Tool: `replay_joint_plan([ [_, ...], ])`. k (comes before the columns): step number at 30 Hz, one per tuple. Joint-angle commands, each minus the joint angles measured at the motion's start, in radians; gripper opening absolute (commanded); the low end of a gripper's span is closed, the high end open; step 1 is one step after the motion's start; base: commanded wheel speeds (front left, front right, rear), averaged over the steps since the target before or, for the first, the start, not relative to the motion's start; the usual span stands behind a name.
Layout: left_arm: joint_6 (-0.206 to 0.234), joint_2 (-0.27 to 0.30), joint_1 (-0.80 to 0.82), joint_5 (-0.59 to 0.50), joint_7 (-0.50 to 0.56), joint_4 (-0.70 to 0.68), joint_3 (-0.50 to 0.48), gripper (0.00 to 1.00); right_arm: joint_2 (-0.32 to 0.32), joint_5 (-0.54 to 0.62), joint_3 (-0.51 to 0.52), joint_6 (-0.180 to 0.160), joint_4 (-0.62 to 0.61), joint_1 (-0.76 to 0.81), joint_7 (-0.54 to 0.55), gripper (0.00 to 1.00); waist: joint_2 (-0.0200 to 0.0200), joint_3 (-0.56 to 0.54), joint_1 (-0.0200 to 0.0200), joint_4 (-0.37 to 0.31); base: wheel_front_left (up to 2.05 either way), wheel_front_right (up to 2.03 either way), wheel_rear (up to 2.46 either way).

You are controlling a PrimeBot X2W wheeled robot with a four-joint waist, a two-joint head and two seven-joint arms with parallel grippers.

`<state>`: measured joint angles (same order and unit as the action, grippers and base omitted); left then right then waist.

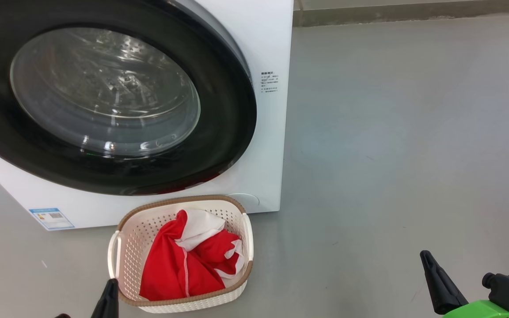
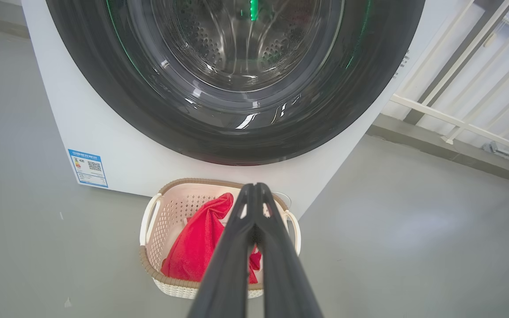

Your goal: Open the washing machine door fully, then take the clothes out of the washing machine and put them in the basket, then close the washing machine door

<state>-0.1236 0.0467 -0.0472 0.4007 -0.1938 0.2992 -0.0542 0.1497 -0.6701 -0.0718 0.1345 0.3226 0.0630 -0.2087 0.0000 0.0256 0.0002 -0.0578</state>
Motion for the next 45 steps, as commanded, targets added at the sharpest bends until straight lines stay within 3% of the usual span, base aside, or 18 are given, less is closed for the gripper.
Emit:
replay_joint_plan([
  [1,-0.001,0.008,0.024,0.036,0.006,-0.025,-0.010,0.00,0.007,-0.029,0.014,-0.001,-0.027,-0.026,0.008,0.00,0.0000,0.000,-0.0002,0.001,0.00,0.00,0.00],
  [45,-0.004,0.006,0.078,0.515,0.129,-0.037,-0.031,0.00,-0.031,-0.406,0.078,-0.002,-0.048,-0.085,0.131,0.00,0.0000,-0.009,-0.0002,0.024,0.00,0.00,0.00],
])
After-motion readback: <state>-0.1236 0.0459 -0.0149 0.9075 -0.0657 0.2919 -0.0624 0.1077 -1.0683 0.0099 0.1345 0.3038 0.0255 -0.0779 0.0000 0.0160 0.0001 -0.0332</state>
